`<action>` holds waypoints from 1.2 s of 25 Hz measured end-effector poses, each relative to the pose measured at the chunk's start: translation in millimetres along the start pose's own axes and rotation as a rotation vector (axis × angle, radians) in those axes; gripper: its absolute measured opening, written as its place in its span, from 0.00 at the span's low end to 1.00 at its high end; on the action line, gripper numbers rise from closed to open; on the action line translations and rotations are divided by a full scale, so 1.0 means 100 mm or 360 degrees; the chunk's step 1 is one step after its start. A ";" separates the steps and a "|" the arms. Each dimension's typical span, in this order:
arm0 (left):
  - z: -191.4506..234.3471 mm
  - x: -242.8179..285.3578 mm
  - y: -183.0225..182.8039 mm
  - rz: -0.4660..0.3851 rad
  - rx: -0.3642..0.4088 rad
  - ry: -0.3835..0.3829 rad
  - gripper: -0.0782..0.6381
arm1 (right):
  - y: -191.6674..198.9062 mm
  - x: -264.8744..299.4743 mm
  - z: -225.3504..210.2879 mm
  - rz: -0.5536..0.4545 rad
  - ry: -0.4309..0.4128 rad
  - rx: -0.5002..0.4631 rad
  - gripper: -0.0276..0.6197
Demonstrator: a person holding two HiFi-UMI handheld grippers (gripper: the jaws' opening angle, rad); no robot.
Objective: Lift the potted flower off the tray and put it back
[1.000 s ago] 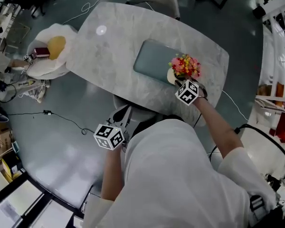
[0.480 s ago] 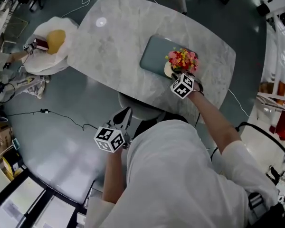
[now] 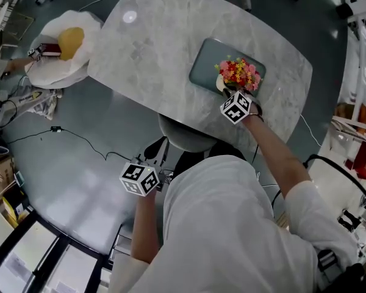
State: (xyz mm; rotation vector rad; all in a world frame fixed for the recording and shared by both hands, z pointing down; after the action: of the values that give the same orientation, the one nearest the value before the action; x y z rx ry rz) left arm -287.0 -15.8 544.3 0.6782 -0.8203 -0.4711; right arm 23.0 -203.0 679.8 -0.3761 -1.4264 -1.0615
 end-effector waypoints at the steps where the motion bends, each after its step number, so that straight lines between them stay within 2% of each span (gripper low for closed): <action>1: 0.03 -0.01 0.00 0.0002 -0.0004 0.0004 0.12 | 0.00 0.01 0.03 0.0004 0.0001 0.0012 0.14; 7: 0.16 0.00 0.03 0.0034 0.0005 0.0060 0.12 | 0.02 0.05 0.12 -0.0023 0.0003 0.0057 0.14; 10: 0.18 0.03 0.04 0.0055 0.0012 0.0097 0.12 | 0.02 0.02 0.15 -0.0046 -0.0004 0.0065 0.22; 20: 0.17 0.10 0.10 0.0087 0.0073 0.0197 0.12 | 0.11 -0.27 0.18 -0.0201 0.0098 0.0184 0.22; 25: -0.02 0.15 0.14 0.0076 0.0146 0.0213 0.12 | 0.29 -0.66 0.19 -0.0392 0.0029 0.0299 0.13; 30: -0.16 0.12 0.23 0.0035 0.0135 0.0178 0.12 | 0.47 -1.04 0.31 -0.0559 -0.0039 0.0424 0.09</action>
State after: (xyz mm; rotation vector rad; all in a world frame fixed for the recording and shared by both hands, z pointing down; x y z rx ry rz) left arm -263.9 -1.4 558.4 0.7664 -0.7445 -0.3768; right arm 59.7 -117.1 608.2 0.0577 -1.6703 -1.1270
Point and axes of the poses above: the fingertips, and each gripper's own axes: x forward along the fingers, z to its left, y out of its underside, the point moved 10 cm from there along -x, backward along the fingers, and after that the axes turned 7 degrees about x, right-handed, at the moved point
